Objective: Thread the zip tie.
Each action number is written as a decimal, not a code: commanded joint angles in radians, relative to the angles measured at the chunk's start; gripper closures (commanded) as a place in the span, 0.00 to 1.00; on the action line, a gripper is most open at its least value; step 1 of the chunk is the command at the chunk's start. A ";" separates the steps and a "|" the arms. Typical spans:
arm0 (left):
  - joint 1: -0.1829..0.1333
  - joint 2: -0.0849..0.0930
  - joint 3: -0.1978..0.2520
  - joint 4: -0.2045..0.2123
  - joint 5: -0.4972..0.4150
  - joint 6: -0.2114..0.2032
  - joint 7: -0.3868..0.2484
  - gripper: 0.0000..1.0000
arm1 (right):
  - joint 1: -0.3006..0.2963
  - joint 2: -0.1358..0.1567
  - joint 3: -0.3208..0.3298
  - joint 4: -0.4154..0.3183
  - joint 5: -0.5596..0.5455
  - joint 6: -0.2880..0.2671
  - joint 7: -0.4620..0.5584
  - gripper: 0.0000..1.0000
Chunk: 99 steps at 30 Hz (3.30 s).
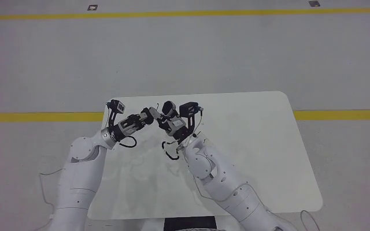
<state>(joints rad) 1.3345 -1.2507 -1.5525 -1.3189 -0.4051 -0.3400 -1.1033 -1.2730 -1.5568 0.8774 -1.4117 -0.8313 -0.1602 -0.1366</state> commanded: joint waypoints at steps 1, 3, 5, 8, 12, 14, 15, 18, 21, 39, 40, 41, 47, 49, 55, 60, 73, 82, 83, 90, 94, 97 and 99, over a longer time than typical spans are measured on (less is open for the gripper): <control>0.000 0.000 0.000 0.001 0.001 0.000 0.001 1.00 | 0.000 0.000 0.001 -0.002 -0.005 0.001 -0.002 0.63; -0.001 0.000 0.001 0.002 0.002 0.000 0.003 1.00 | -0.001 0.000 0.001 -0.004 -0.011 0.001 -0.003 0.66; -0.001 0.000 0.001 0.002 0.004 0.000 0.005 1.00 | -0.003 0.000 0.003 -0.006 -0.016 0.002 -0.005 0.78; 0.001 0.000 0.003 0.004 0.009 0.000 0.010 1.00 | -0.007 0.001 0.004 -0.012 -0.030 0.002 -0.015 1.00; 0.002 0.000 0.006 0.001 0.011 0.000 0.014 1.00 | -0.010 0.002 0.005 -0.017 -0.053 0.000 -0.017 1.00; 0.004 0.000 0.007 -0.002 0.010 0.000 0.015 1.00 | -0.011 0.003 0.005 -0.018 -0.063 0.000 -0.015 1.00; 0.005 0.001 0.008 -0.005 0.008 0.000 0.014 1.00 | -0.013 0.003 0.004 -0.019 -0.066 -0.001 -0.014 1.00; 0.006 0.001 0.008 -0.009 0.007 0.000 0.013 1.00 | -0.016 0.003 0.005 -0.020 -0.071 -0.002 -0.013 1.00; 0.009 0.001 0.008 -0.015 0.002 0.000 0.011 1.00 | -0.016 0.003 0.004 -0.019 -0.081 -0.001 -0.007 1.00; 0.022 0.005 0.006 -0.039 -0.012 0.000 0.005 1.00 | -0.024 0.002 0.000 -0.020 -0.105 0.013 0.005 1.00; 0.022 0.005 0.005 -0.039 -0.014 0.000 0.007 1.00 | -0.027 0.002 0.001 -0.023 -0.097 0.013 0.004 0.89; 0.023 0.005 0.005 -0.039 -0.016 0.000 0.008 1.00 | -0.029 0.001 0.002 -0.025 -0.093 0.014 0.004 0.52; 0.020 0.007 -0.004 -0.013 -0.069 0.000 0.019 1.00 | -0.045 0.006 0.018 -0.053 -0.113 0.010 -0.018 0.00; 0.015 0.009 -0.005 0.002 -0.098 0.001 0.009 1.00 | -0.055 0.011 0.029 -0.065 -0.134 0.000 -0.025 0.00; -0.012 0.016 -0.003 0.051 -0.237 0.118 -0.052 1.00 | -0.085 0.035 0.064 -0.097 -0.282 -0.050 -0.048 0.00; -0.037 0.023 -0.002 0.056 -0.232 0.134 -0.076 1.00 | -0.092 0.039 0.069 -0.093 -0.302 -0.050 -0.050 0.00; -0.026 0.031 -0.003 0.073 -0.399 0.406 -0.088 1.00 | -0.078 0.055 0.047 -0.089 -0.588 -0.017 -0.068 0.00; -0.028 0.046 0.002 0.125 -0.526 0.626 -0.175 1.00 | -0.050 0.061 0.016 -0.047 -0.727 -0.016 -0.107 0.00; -0.030 0.047 0.005 0.120 -0.526 0.633 -0.179 1.00 | -0.045 0.060 0.011 -0.035 -0.729 -0.016 -0.106 0.00; -0.032 0.051 0.004 0.095 -0.487 0.566 -0.194 1.00 | -0.045 0.060 0.011 -0.035 -0.729 -0.016 -0.106 0.00; -0.023 0.046 0.018 0.093 -0.594 0.668 -0.104 1.00 | -0.033 0.061 -0.005 -0.029 -0.739 0.019 -0.111 0.00; -0.012 0.047 0.039 0.103 -0.673 0.680 -0.058 1.00 | -0.004 0.068 -0.040 -0.008 -0.739 0.066 -0.128 0.00; -0.007 0.053 0.073 0.115 -0.733 0.680 -0.033 1.00 | 0.018 0.075 -0.067 0.009 -0.739 0.105 -0.144 0.00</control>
<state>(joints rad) 1.3253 -1.2012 -1.4952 -1.2107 -1.1075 0.3420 -1.1484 -1.2638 -1.4843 0.8207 -1.4090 -1.5701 -0.0720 -0.2748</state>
